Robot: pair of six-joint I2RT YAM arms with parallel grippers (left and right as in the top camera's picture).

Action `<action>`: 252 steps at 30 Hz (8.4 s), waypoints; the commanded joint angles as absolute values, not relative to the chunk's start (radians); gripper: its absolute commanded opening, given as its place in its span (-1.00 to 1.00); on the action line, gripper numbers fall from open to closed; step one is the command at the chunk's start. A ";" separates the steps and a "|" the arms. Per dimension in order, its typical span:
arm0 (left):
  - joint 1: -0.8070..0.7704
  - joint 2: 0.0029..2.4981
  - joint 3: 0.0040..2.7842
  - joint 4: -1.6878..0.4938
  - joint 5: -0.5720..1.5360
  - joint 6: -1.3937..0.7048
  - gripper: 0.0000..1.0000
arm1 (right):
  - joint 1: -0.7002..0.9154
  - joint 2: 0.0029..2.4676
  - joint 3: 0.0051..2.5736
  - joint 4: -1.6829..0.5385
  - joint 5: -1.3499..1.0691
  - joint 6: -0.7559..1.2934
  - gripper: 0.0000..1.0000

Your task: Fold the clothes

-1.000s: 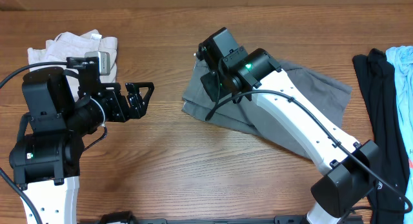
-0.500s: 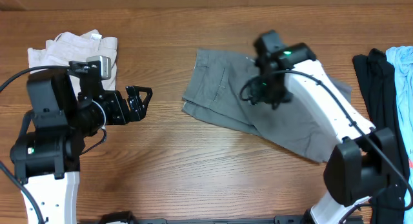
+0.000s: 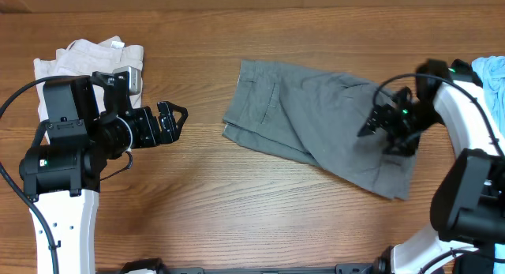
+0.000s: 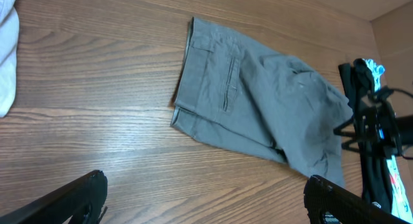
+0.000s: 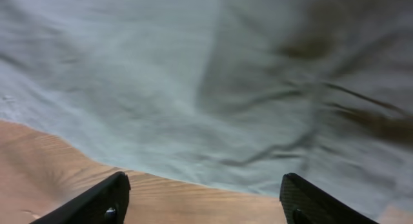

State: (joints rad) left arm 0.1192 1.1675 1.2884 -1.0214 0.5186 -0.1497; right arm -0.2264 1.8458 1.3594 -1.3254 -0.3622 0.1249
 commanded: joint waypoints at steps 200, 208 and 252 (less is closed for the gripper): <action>-0.322 2.012 1.312 -1.089 0.104 -0.321 -0.92 | 0.245 1.782 1.142 0.347 -0.632 0.981 -0.68; -0.322 2.012 1.312 -1.097 0.104 -0.317 -0.92 | 0.207 1.782 1.160 0.246 -0.556 0.812 1.00; -0.242 1.834 1.158 -1.297 -0.076 -0.427 -0.91 | -0.033 1.501 0.842 -0.883 -0.427 0.389 0.09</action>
